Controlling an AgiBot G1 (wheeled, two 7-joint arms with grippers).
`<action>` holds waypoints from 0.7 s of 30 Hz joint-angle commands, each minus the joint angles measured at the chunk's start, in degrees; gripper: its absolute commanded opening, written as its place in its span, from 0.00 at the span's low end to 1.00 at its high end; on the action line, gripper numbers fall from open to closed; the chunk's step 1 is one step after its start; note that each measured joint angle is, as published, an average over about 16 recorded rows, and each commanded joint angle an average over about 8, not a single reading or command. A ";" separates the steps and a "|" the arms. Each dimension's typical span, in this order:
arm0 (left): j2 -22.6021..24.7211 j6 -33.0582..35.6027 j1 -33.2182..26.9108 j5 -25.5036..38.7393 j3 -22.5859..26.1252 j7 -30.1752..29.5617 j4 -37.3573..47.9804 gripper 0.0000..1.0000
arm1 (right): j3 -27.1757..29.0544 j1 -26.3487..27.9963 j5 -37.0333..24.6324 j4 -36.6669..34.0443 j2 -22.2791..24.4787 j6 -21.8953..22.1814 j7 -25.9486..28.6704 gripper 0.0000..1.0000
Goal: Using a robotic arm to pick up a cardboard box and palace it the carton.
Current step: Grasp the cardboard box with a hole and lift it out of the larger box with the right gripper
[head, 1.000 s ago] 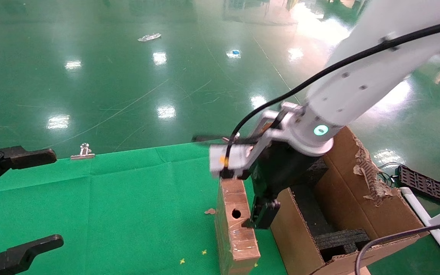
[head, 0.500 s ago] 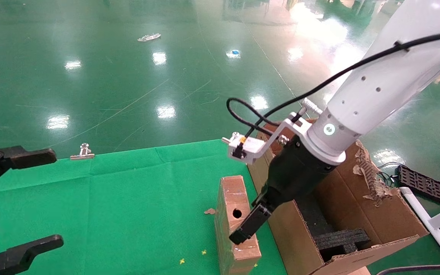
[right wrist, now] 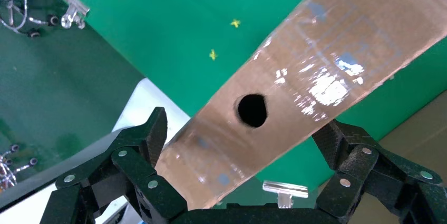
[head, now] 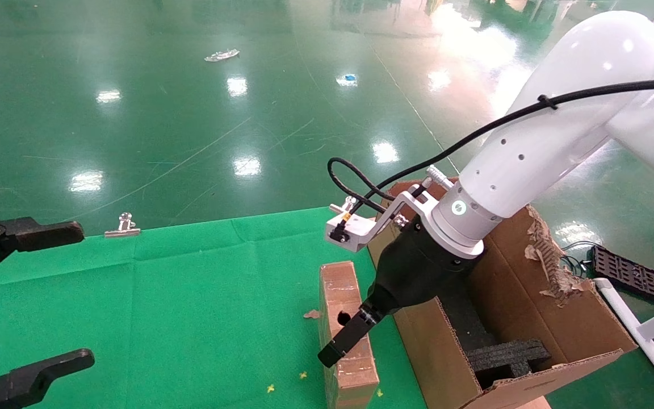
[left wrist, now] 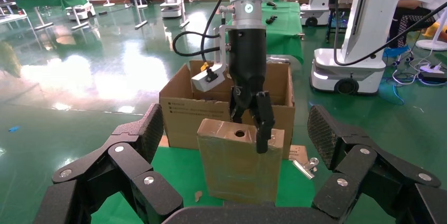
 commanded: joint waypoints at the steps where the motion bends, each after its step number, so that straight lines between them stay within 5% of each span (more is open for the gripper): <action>1: 0.00 0.00 0.00 -0.01 0.01 0.00 0.00 1.00 | -0.08 -0.57 0.09 -0.70 -0.44 0.41 0.09 1.00; 5: -0.01 -0.01 0.00 -0.02 0.02 0.01 0.00 1.00 | -0.53 -0.96 -0.94 -0.57 -0.73 0.83 -0.26 0.96; 8: -0.01 -0.02 -0.01 -0.02 0.03 0.02 0.00 0.94 | -0.86 -0.89 -1.92 0.07 -0.66 1.02 -0.53 0.64; 12: -0.02 -0.02 -0.01 -0.03 0.05 0.02 0.00 0.48 | -1.39 -0.26 -3.57 1.51 -0.41 1.03 -0.23 0.14; 14: -0.02 -0.03 -0.01 -0.04 0.06 0.03 0.00 0.23 | -1.61 0.12 -4.26 2.34 -0.25 0.96 0.15 0.01; 17: -0.03 -0.03 -0.01 -0.05 0.07 0.03 0.00 0.00 | -1.89 0.50 -5.04 3.52 0.05 0.88 0.71 0.00; 21: -0.03 -0.04 -0.02 -0.06 0.08 0.04 0.00 0.00 | -2.24 0.55 -5.73 4.74 0.41 0.88 1.20 0.00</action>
